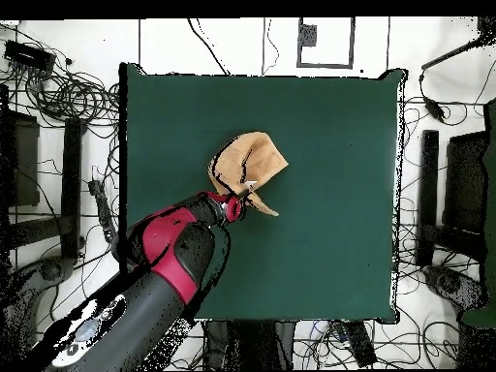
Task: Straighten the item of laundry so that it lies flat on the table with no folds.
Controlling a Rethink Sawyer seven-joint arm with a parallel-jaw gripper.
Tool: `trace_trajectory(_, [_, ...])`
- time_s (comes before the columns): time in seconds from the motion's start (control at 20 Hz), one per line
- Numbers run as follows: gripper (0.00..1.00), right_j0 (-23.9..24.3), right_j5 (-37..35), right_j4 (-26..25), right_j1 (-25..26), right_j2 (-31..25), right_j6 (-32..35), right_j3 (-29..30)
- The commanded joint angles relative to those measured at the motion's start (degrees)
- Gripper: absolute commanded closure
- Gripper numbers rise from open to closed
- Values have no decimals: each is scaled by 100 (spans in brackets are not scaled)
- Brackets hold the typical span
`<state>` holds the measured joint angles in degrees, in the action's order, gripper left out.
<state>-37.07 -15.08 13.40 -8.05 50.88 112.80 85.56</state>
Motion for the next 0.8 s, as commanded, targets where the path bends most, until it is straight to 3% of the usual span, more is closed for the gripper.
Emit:
trace_trajectory(0.05, [100, -210, -738, 485, -48, -526, 1491, -136])
trace_trajectory(0.8, [100, 305, -389, 703, -781, -1714, 1200, 256])
